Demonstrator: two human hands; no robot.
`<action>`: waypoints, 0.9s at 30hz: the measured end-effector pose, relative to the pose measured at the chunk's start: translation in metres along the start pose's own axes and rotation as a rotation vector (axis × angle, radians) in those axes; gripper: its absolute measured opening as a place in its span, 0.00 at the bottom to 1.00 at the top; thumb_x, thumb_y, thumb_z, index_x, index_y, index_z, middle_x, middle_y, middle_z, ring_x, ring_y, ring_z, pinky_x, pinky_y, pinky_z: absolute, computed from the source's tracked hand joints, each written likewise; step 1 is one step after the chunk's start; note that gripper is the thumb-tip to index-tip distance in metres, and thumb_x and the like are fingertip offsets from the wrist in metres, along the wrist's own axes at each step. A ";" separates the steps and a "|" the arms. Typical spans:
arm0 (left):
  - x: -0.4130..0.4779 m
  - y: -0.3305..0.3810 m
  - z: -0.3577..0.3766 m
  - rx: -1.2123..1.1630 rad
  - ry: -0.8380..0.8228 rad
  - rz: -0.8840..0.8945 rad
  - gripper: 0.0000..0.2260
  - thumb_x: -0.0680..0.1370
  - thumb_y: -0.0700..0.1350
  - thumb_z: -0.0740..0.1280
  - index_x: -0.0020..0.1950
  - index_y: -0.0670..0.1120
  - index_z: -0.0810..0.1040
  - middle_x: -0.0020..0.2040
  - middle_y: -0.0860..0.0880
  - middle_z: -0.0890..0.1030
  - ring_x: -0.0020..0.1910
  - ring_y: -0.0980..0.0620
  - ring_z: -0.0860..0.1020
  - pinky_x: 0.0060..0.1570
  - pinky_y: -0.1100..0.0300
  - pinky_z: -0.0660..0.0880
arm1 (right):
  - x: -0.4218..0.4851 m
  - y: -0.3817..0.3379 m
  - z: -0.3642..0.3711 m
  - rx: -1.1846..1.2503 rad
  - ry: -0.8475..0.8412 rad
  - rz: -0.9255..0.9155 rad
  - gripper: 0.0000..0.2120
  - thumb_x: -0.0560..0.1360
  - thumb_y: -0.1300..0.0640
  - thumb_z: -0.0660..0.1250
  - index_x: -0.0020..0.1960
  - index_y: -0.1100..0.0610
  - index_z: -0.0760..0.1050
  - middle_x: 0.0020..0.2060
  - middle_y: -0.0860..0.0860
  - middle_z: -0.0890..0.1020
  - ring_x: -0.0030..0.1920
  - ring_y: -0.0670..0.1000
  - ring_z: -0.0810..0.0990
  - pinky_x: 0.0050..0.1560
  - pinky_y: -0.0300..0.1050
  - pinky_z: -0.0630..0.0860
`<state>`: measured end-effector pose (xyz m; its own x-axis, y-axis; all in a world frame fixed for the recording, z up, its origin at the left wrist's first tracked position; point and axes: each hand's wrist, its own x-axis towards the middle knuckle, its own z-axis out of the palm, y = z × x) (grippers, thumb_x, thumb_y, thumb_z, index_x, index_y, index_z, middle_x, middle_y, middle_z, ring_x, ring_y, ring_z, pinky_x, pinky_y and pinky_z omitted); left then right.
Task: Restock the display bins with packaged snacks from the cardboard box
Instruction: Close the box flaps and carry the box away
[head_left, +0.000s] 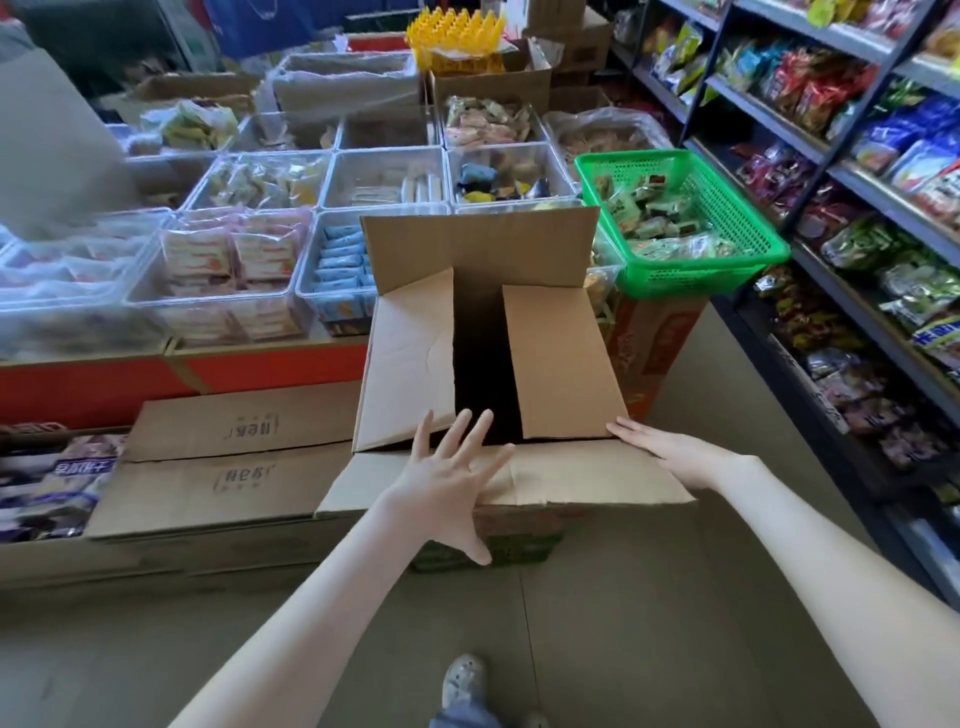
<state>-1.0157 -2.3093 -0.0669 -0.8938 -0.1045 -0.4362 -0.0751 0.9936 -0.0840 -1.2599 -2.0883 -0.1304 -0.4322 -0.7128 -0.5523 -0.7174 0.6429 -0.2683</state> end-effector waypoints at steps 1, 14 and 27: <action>0.000 -0.005 -0.001 0.012 0.023 -0.022 0.50 0.69 0.66 0.68 0.78 0.55 0.38 0.75 0.45 0.30 0.74 0.43 0.30 0.67 0.36 0.28 | 0.001 0.000 0.002 0.016 0.002 -0.008 0.36 0.80 0.69 0.51 0.75 0.36 0.47 0.75 0.35 0.46 0.76 0.45 0.50 0.73 0.43 0.50; 0.012 -0.047 -0.010 -0.010 0.634 -0.209 0.28 0.77 0.59 0.62 0.73 0.46 0.66 0.58 0.47 0.81 0.54 0.45 0.79 0.61 0.52 0.69 | -0.004 -0.018 -0.008 0.501 0.167 0.066 0.19 0.79 0.47 0.61 0.69 0.43 0.69 0.65 0.40 0.72 0.68 0.45 0.67 0.66 0.38 0.61; 0.062 -0.064 0.025 0.044 0.845 -0.340 0.34 0.79 0.52 0.63 0.78 0.51 0.45 0.76 0.40 0.53 0.75 0.37 0.52 0.70 0.36 0.47 | 0.026 -0.017 -0.017 0.200 0.669 0.013 0.55 0.70 0.49 0.73 0.76 0.53 0.32 0.77 0.50 0.46 0.77 0.51 0.45 0.75 0.58 0.47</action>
<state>-1.0553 -2.3801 -0.1108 -0.8542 -0.3083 0.4188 -0.3922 0.9107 -0.1294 -1.2679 -2.1225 -0.1261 -0.7297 -0.6830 0.0313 -0.6234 0.6459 -0.4406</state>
